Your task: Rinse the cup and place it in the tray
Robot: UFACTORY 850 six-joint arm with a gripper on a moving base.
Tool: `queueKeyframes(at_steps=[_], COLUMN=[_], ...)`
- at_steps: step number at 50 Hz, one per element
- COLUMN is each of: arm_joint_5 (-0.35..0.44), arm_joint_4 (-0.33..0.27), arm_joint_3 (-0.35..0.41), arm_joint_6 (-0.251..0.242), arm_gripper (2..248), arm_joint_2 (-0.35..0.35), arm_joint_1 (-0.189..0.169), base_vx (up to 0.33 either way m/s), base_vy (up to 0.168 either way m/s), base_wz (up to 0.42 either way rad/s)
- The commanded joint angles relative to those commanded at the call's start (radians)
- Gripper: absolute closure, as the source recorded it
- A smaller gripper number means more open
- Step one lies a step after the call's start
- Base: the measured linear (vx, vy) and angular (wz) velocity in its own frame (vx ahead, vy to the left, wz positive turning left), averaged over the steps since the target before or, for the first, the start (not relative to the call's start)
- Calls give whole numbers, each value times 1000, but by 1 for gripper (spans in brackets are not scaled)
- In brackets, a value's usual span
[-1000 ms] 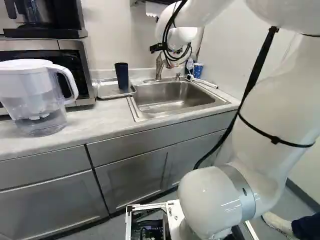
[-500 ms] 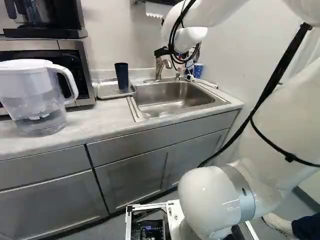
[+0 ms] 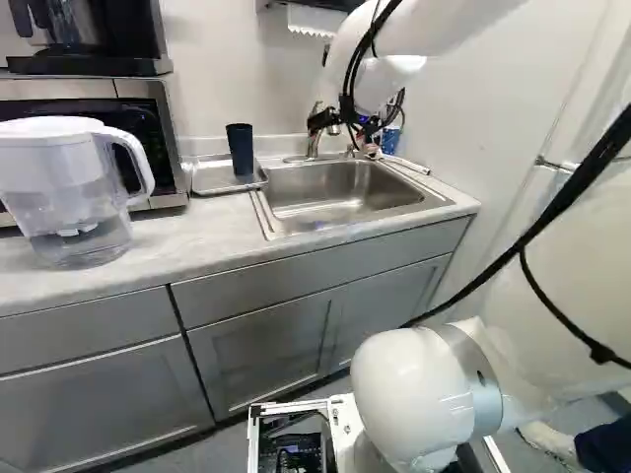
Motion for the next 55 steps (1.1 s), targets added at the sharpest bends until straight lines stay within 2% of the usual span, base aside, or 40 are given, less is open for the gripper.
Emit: queueKeyframes(at_steps=[16,55], arm_joint_5=[-167,-163], arm_joint_4=[0,0], arm_joint_3=[7,7], arm_joint_6=[0,0], arm_gripper=[3,3], arm_joint_2=[8,8], arm_joint_1=[-1,-1], base_vx=[0,0], base_vy=[0,0], base_wz=[0,0])
